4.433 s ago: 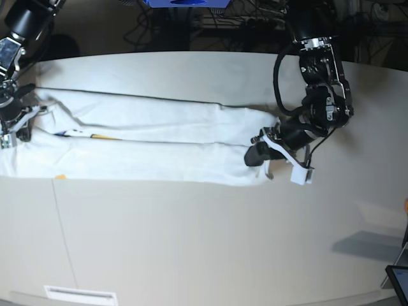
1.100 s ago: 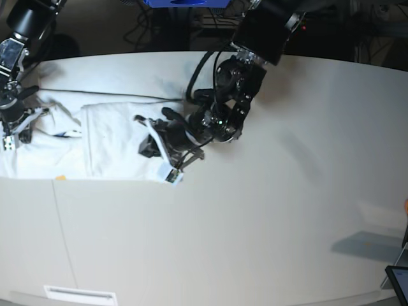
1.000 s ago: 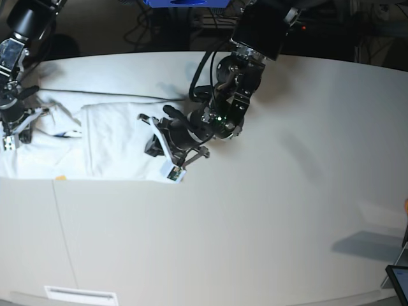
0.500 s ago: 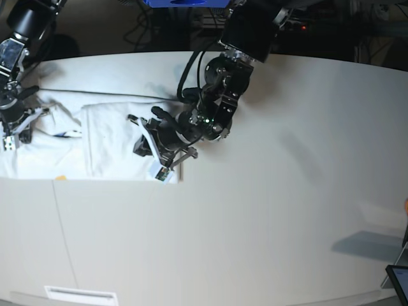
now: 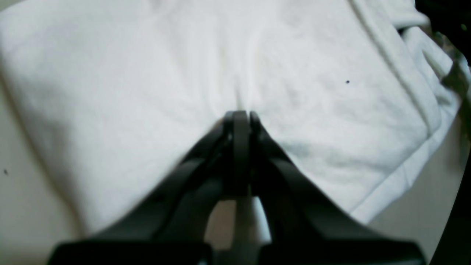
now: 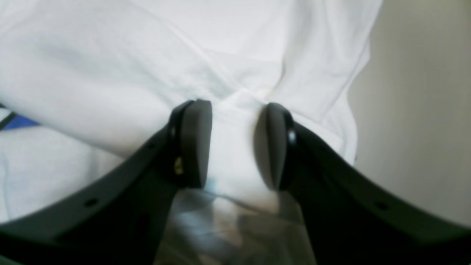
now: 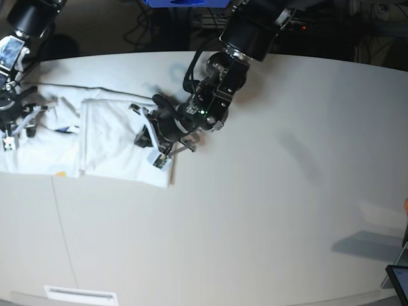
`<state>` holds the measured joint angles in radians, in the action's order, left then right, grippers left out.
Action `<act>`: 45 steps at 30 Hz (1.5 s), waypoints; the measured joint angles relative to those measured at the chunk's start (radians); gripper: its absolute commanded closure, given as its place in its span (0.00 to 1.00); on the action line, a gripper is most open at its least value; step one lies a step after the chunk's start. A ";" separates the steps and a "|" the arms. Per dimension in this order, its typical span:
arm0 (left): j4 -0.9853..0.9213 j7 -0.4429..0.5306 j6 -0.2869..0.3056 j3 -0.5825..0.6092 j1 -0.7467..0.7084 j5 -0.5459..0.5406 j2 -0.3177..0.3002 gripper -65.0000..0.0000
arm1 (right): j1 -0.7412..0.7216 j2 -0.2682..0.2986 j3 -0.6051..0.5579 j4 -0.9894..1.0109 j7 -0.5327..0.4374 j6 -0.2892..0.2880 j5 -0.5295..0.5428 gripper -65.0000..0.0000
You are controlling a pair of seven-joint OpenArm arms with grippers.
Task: Fold the T-shirt properly
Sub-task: 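Lay the folded end down over the strip and open the right gripper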
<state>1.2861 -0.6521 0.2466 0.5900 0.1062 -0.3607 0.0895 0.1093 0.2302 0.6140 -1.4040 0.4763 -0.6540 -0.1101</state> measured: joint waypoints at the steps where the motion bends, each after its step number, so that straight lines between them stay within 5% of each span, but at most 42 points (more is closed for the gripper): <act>1: 0.010 0.000 0.001 0.000 -0.005 -0.006 -0.009 1.00 | 0.004 0.000 0.000 -0.020 0.029 -0.010 0.006 0.57; 6: 0.090 -0.001 0.001 -0.004 -0.058 -0.006 -0.058 1.00 | 0.009 -0.019 0.021 -0.105 0.134 -0.043 -0.022 0.56; 12: 0.193 -0.037 -0.039 -0.159 -0.142 -0.015 -0.065 1.00 | 0.008 -0.019 0.084 -0.118 0.175 -0.053 0.023 0.56; 20: 0.277 -0.071 -0.068 -0.211 -0.207 0.016 -0.072 1.00 | 0.006 0.002 0.066 -0.116 0.182 -0.052 0.056 0.56; 36: 0.312 0.021 -0.075 -0.217 -0.325 0.002 -0.072 1.00 | -0.012 0.001 -0.032 -0.116 0.187 -0.045 0.045 0.56; 45: 0.444 -0.077 -0.064 -0.246 -0.414 -0.001 -0.107 1.00 | -0.014 -0.001 -0.038 -0.116 0.187 -0.045 0.051 0.56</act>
<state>1.7306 -0.7288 0.1825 0.3435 -0.3073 -0.3614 -0.0177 0.0956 0.2295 0.5758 -1.5204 0.6632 -0.6994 -0.0586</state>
